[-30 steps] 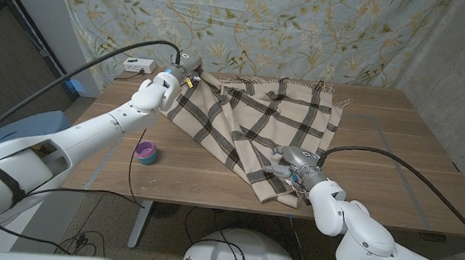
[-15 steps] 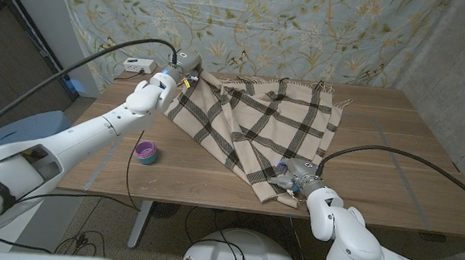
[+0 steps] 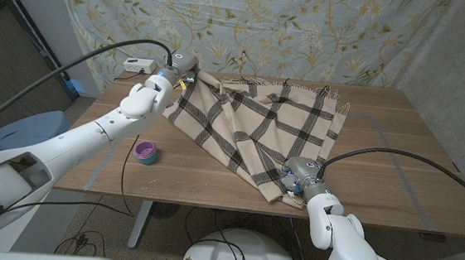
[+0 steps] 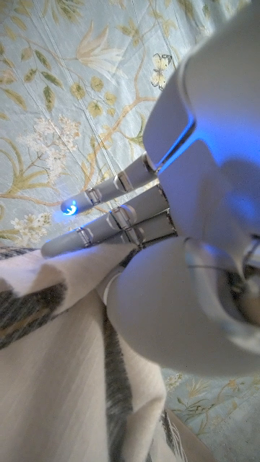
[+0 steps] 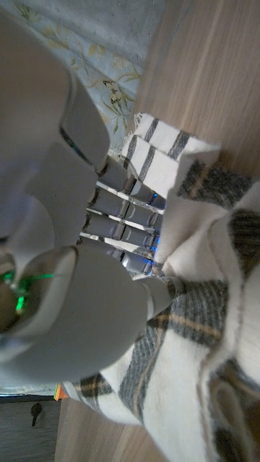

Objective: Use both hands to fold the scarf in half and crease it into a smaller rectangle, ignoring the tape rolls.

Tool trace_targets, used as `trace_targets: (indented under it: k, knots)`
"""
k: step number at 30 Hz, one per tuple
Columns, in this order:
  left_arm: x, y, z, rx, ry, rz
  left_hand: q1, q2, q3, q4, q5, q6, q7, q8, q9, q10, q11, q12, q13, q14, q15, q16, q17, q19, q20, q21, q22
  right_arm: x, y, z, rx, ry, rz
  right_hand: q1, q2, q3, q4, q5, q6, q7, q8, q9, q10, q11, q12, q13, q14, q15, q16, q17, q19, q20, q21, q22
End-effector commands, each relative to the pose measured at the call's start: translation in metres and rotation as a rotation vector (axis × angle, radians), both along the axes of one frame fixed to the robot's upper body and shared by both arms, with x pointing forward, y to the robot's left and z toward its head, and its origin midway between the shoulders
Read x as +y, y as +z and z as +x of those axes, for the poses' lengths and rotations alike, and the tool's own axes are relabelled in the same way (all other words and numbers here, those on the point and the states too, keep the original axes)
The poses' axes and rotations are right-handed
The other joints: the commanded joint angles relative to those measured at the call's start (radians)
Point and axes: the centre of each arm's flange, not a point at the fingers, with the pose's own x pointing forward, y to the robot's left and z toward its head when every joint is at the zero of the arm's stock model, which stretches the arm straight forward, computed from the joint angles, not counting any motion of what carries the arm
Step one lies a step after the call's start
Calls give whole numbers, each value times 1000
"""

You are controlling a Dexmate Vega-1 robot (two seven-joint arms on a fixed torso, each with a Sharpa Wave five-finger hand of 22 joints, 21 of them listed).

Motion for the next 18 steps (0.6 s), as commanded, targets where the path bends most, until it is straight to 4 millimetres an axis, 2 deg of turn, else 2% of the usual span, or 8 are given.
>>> trace_targets:
  k: [1,4,5,6,7,9,14,18]
  knots:
    - [2,-5,-10,1,7,-15,25,30,8,0,1,61,52,50,73,9,-12,5,5,1,-15,-2,4,-6,-3,13,0,-13,-1,-21,-287,22,94,-36,45,4,43,-19,35,25,10,-3,33,24,12,-18,56,-95,-49,-69,20,3,18,5]
    - [1,-6,-12,6,5,-11,24,30,9,0,0,61,51,50,74,9,-12,4,3,1,-15,-3,6,-7,-3,17,-1,-16,-1,-22,-308,2,102,-43,58,19,52,-28,30,27,1,-14,21,34,-5,-43,53,-99,-109,-125,19,2,20,5]
    - [1,-6,-13,8,4,-10,24,30,9,-1,0,61,52,50,74,9,-12,5,4,2,-16,-3,6,-8,-3,18,-1,-17,0,-22,-282,-6,103,-43,58,35,53,-36,-43,6,-37,-28,-40,33,-49,-72,31,-103,-167,-172,5,11,19,4]
    - [1,-7,-13,10,3,-10,23,30,9,0,0,61,50,50,74,10,-12,4,3,1,-15,-4,7,-8,-3,19,-2,-18,1,-20,-241,-14,110,-69,39,29,61,-46,-146,-32,-92,-43,-109,31,-99,-99,0,-100,-209,-201,-11,27,16,3]
    - [1,-7,-13,12,2,-10,23,29,10,0,0,61,51,50,74,8,-11,5,5,3,-17,-4,7,-9,-3,21,-2,-20,2,-19,-209,-8,119,-118,12,8,76,-48,-290,-50,-170,-59,-213,27,-170,-132,-66,-72,-265,-234,-44,43,6,0]
    - [1,-9,-14,19,-2,-11,23,30,10,-1,-1,60,53,49,75,5,-11,4,5,-1,-15,-5,11,-12,-3,24,-3,-21,2,-18,-197,-5,140,-167,-16,-15,85,-41,-431,-27,-221,-63,-332,38,-256,-169,-175,-34,-348,-279,-94,70,-12,-3]
    - [3,-15,-15,40,-16,-22,22,30,12,-1,-1,59,50,49,77,4,-11,4,6,-1,-17,-7,13,-17,-1,29,-4,-19,5,-25,-214,31,205,-230,-45,-46,101,-28,-503,-8,-219,-62,-435,47,-333,-200,-289,-3,-427,-313,-168,87,-37,-5]
    - [5,-19,-13,53,-14,-24,20,31,13,0,-1,56,50,48,78,3,-11,4,7,-2,-18,-8,16,-21,0,33,-6,-18,11,-28,-163,128,303,-254,-45,-56,102,-16,-518,-17,-208,-60,-529,66,-393,-217,-418,57,-484,-318,-240,103,-57,-4]
